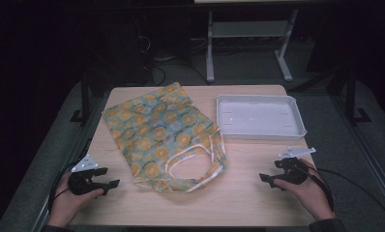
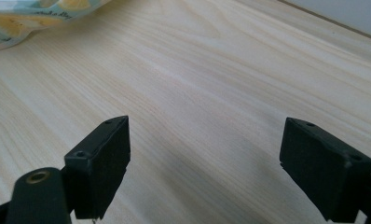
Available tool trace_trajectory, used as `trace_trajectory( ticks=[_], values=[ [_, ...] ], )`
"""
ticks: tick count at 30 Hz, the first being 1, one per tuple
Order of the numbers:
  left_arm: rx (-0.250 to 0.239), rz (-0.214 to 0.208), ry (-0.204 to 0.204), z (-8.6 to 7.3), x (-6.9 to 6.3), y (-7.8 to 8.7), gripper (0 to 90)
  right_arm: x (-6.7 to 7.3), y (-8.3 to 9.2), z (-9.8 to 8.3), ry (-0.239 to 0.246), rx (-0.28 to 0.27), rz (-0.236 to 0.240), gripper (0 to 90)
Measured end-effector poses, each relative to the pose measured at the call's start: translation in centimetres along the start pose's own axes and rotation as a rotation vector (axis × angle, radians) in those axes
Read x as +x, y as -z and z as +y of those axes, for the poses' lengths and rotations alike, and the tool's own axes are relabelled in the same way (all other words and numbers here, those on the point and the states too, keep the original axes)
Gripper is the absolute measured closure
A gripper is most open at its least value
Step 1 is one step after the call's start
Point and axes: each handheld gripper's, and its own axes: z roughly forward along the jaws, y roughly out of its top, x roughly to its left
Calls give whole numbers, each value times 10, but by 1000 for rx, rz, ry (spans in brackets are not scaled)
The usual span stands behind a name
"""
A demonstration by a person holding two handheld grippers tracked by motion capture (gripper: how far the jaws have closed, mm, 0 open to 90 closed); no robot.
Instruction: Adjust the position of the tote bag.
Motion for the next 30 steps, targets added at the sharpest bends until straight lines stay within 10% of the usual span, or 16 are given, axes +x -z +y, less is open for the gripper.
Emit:
trace_trajectory(
  ticks=[30],
  values=[
    [-40,-119,-79,34,-51,-15,318,3,-4,-2,25,42,25,155]
  ],
)
